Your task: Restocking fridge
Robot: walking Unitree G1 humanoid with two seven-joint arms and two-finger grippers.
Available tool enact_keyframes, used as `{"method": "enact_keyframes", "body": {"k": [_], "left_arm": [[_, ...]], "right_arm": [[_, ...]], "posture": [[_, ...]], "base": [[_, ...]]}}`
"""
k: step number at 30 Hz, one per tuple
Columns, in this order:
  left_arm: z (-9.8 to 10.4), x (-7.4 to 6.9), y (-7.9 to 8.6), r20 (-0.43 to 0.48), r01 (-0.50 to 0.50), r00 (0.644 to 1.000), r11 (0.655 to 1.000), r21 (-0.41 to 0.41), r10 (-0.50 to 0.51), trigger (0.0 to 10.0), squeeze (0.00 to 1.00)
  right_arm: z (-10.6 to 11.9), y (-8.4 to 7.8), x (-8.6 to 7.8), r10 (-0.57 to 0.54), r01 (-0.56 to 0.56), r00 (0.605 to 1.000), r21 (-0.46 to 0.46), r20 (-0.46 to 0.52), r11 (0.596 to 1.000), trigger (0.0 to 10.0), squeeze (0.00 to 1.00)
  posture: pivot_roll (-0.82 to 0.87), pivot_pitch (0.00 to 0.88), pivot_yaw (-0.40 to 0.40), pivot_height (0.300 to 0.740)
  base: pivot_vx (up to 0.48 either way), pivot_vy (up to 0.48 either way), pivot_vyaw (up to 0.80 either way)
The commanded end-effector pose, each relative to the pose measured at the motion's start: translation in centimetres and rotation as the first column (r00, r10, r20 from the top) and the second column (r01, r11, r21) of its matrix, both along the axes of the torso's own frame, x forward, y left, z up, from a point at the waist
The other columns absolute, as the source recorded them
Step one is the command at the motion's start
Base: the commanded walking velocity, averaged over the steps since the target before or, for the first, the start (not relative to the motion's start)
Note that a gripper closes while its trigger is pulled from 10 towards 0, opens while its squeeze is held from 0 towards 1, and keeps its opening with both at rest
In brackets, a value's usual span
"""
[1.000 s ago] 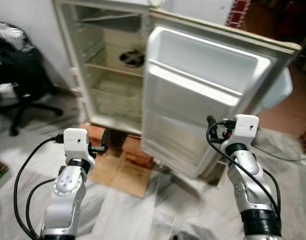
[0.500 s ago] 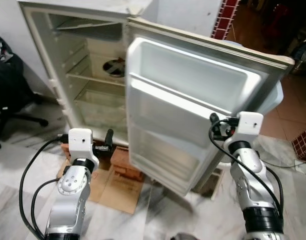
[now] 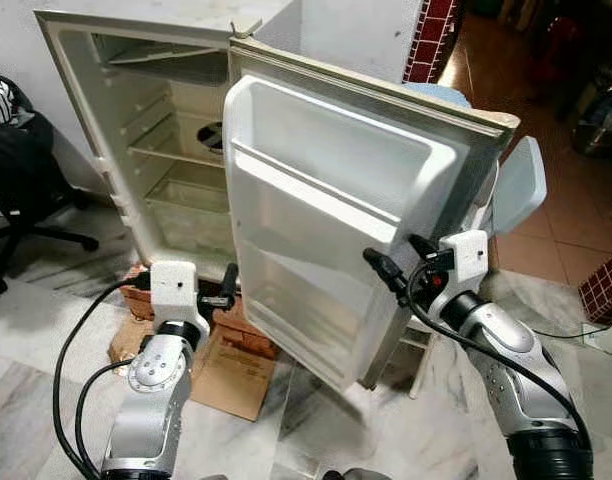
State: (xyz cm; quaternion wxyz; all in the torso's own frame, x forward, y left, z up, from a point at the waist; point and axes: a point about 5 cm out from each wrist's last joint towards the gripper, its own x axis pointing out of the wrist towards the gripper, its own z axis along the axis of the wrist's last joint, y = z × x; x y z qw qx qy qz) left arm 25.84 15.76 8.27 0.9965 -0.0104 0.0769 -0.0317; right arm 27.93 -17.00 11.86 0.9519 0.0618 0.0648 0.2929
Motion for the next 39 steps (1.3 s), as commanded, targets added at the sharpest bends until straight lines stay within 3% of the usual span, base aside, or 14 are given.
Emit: {"method": "enact_keyframes", "body": {"k": [1, 3, 8, 12, 15, 20, 27, 28, 29, 31, 32, 33, 36, 39], "left_arm": [[0.4, 0.0, 0.2, 0.012, -0.01, 1.0, 1.0, 0.01, 0.01, 10.0, 0.0], [0.4, -0.1, 0.1, 0.008, -0.003, 1.0, 1.0, 0.011, 0.003, 10.0, 0.0], [0.1, -0.7, 0.5, -0.053, -0.032, 0.998, 0.999, -0.022, 0.03, 10.0, 0.0], [-1.0, -2.0, 1.3, -0.185, -0.096, 0.979, 0.995, -0.039, 0.087, 10.0, 0.0], [-2.5, -3.2, 1.3, -0.359, -0.101, 0.93, 0.994, -0.037, 0.081, 10.0, 0.0], [-3.2, -4.4, 1.3, -0.443, -0.048, 0.895, 0.999, -0.002, 0.042, 10.0, 0.0], [-3.3, -4.6, 1.3, -0.464, -0.013, 0.886, 1.0, 0.02, 0.021, 10.0, 0.0], [-3.1, -4.6, 1.1, -0.473, 0.001, 0.881, 1.0, 0.031, 0.014, 10.0, 0.0], [-3.1, -4.6, 1.1, -0.473, 0.001, 0.881, 1.0, 0.031, 0.014, 10.0, 0.0], [-3.1, -4.7, 0.9, -0.505, 0.016, 0.863, 0.999, 0.049, 0.011, 10.0, 0.0], [-3.1, -4.8, 0.9, -0.516, 0.019, 0.857, 0.998, 0.053, 0.012, 10.0, 0.0], [-3.3, -5.0, 0.8, -0.537, 0.032, 0.843, 0.998, 0.053, 0.001, 10.0, 0.0], [-3.4, -5.2, 0.7, -0.547, 0.047, 0.837, 0.998, 0.05, -0.012, 10.0, 0.0], [-3.5, -5.3, 0.4, -0.571, 0.093, 0.82, 0.994, 0.06, -0.042, 10.0, 0.0]], "right_arm": [[0.4, 0.2, -0.5, 0.085, -0.084, 0.996, 0.047, -0.017, 0.995, 10.0, 0.0], [0.2, -0.2, -0.5, 0.105, -0.105, 0.994, 0.024, -0.03, 0.994, 10.0, 0.0], [-1.0, -3.2, 0.5, 0.023, -0.03, 0.998, -0.142, -0.055, 0.989, 10.0, 0.0], [-1.9, -5.8, 1.2, -0.028, 0.007, 0.998, -0.355, -0.054, 0.935, 10.0, 0.0], [-1.6, -6.9, 2.0, -0.097, 0.08, 0.995, -0.435, -0.018, 0.897, 10.0, 0.0], [-0.9, -8.0, 3.2, -0.227, 0.221, 0.973, -0.487, 0.049, 0.845, 10.0, 0.0], [0.9, -7.7, 5.2, -0.318, 0.345, 0.938, -0.434, 0.137, 0.832, 10.0, 0.0], [1.4, -7.3, 5.7, -0.343, 0.364, 0.931, -0.338, 0.122, 0.868, 10.0, 0.0], [1.4, -7.3, 5.7, -0.343, 0.364, 0.931, -0.338, 0.122, 0.868, 10.0, 0.0], [2.2, -5.5, 5.7, -0.232, 0.239, 0.971, -0.149, 0.065, 0.959, 10.0, 0.0], [2.6, -4.5, 5.1, -0.121, 0.126, 0.991, -0.081, 0.056, 0.989, 10.0, 0.0], [3.1, -3.0, 3.6, 0.083, -0.084, 0.996, 0.011, 0.038, 0.996, 10.0, 0.0], [3.3, -2.5, 2.7, 0.185, -0.186, 0.982, 0.043, 0.027, 0.982, 10.0, 0.0], [3.2, -3.3, 1.2, 0.316, -0.312, 0.948, 0.108, -0.03, 0.944, 10.0, 0.0]], "posture": [[0.0, 0.03, -0.018, 0.74], [0.0, 0.032, -0.017, 0.74], [0.01, 0.031, -0.017, 0.74], [0.02, 0.035, -0.02, 0.74], [0.03, 0.036, -0.021, 0.74], [0.04, 0.035, -0.022, 0.74], [0.05, 0.029, -0.021, 0.74], [0.05, 0.027, -0.022, 0.74], [0.05, 0.027, -0.022, 0.74], [0.05, 0.026, -0.021, 0.74], [0.05, 0.026, -0.021, 0.74], [0.05, 0.025, -0.021, 0.74], [0.05, 0.025, -0.021, 0.74], [0.05, 0.021, -0.02, 0.74]], "base": [[0.0, 0.0, 0.0], [0.0, 0.0, 0.0], [0.0, 0.0, 0.0], [0.0, 0.0, 0.0], [0.0, 0.0, 0.0], [0.0, 0.0, 0.0], [0.0, 0.0, 0.0], [0.0, 0.0, 0.0], [0.0, 0.0, 0.0], [0.0, 0.0, 0.0], [0.0, 0.0, 0.0], [0.0, 0.0, 0.0], [0.0, 0.0, 0.0], [0.0, 0.0, 0.0]]}}
